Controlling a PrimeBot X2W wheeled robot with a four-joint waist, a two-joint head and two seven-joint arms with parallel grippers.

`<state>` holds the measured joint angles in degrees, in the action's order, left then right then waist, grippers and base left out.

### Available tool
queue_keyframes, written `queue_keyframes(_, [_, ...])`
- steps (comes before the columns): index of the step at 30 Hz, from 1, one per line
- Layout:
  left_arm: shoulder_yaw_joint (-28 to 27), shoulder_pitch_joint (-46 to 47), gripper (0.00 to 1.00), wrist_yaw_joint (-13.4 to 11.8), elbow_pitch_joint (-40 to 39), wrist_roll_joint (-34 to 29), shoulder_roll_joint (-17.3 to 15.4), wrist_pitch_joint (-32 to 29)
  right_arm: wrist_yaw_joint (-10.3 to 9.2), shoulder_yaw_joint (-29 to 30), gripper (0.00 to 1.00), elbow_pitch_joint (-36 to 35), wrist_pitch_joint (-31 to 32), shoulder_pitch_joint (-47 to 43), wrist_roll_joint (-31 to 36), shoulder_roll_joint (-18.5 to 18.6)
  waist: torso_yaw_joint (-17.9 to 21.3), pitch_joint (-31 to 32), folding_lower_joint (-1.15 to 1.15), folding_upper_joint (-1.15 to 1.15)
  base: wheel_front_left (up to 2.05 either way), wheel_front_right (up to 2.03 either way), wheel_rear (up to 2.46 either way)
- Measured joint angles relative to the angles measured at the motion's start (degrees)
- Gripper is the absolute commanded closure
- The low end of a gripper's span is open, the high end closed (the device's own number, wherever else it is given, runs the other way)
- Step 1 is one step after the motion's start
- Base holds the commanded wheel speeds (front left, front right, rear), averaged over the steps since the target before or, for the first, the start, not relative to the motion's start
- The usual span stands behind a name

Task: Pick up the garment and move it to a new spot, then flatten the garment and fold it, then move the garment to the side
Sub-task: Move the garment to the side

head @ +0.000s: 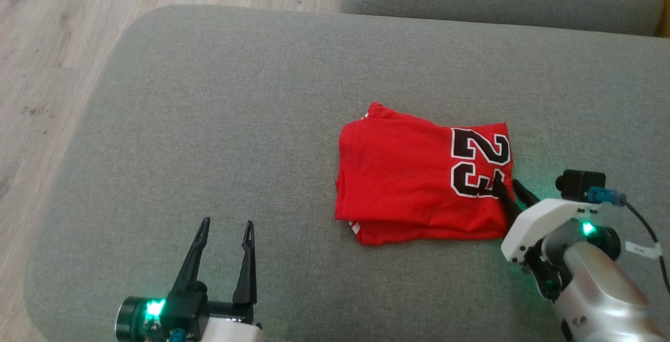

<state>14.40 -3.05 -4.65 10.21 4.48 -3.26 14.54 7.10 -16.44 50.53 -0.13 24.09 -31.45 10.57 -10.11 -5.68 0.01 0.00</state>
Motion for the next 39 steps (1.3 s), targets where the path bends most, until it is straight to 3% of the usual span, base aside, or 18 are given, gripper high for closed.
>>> queue_keyframes(7, [-0.22, 0.05, 0.00, -0.47, 0.11, 0.34, 0.02, 0.00, 0.00, -3.77, 1.00, 1.25, -2.96, 3.49, -2.27, 2.56, 2.15, -0.79, -0.01, 0.00, 0.00, 0.00, 0.00])
queue_keyframes(19, [-0.02, 3.58, 0.00, -0.73, -1.27, 0.57, 0.07, 0.00, 0.00, -4.92, 1.00, 1.65, -3.63, 14.93, -1.53, 17.04, 8.91, -5.96, 0.00, 0.00, 0.00, 0.00, 0.00])
queue_keyframes(31, [0.00, 9.34, 0.00, 0.13, -1.54, -1.01, 0.15, 0.01, 0.00, -2.90, 1.00, 3.49, -3.30, 26.18, 4.32, 27.28, 14.53, -13.76, 0.00, 0.00, 0.00, 0.00, 0.00])
queue_keyframes(38, [-0.09, 10.67, 0.00, 0.20, -2.52, -1.02, 0.20, 0.09, 0.00, 1.14, 1.00, 9.18, -2.61, 29.21, 7.87, 30.00, 16.07, -16.43, 0.00, 0.00, 0.00, 0.00, 0.00])
queue_keyframes(39, [-0.08, 10.80, 0.00, 0.21, -2.74, -1.02, 0.21, 0.10, 0.01, 2.23, 0.65, 10.61, -2.40, 29.83, 8.64, 30.25, 16.22, -16.80, 0.00, 0.00, 0.00, 0.00, 0.00])
